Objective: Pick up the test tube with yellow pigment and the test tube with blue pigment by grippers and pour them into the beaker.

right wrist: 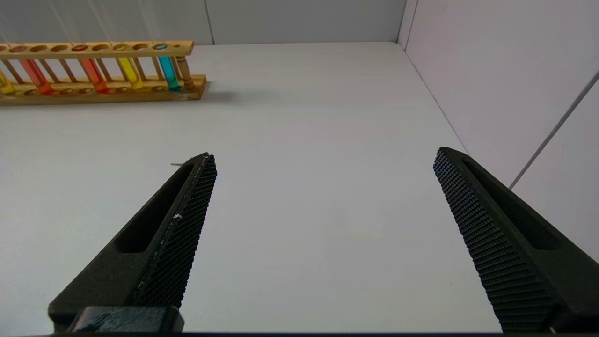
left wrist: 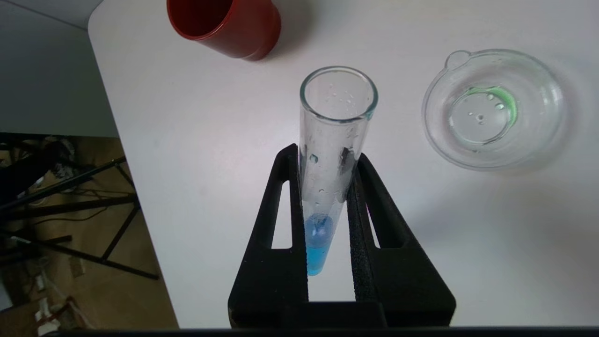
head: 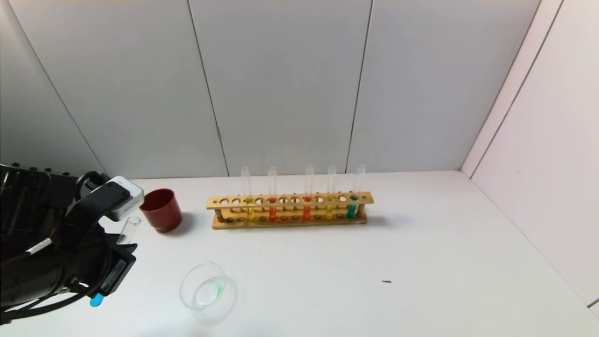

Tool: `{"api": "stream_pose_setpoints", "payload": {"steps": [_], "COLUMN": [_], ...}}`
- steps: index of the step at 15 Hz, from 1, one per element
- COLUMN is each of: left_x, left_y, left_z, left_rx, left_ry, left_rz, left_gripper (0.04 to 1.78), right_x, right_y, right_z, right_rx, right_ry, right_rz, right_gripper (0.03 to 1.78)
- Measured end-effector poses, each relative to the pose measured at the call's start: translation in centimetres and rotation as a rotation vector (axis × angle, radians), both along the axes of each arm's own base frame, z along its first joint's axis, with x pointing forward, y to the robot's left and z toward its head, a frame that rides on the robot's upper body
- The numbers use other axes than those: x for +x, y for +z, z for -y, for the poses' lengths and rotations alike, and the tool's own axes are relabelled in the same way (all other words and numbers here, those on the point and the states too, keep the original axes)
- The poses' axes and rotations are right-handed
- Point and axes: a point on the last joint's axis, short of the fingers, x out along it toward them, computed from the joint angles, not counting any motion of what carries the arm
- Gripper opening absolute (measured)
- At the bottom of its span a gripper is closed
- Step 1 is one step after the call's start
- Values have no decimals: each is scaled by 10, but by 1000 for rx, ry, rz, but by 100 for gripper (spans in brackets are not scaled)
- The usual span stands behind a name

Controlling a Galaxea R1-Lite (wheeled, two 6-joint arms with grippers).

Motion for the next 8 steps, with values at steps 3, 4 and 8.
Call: {"api": "stream_pose_setpoints", "payload": {"steps": [3,4,8], "left_x": [8,10,20], "left_y": [-13,-17,-32], "left_z": [4,7,19], "left_rx": [85,96,132], "left_ry": [21,18,-15], "left_rz": [-51,-69,-134], "left_gripper": [31,31,31], "right_x": [0,0,0], "right_y": [0,0,0], "right_z": [0,0,0], "right_rx": [0,0,0], "right_ry": [0,0,1], "right_rz": [0,0,0], "right_gripper": [170,170,170]}}
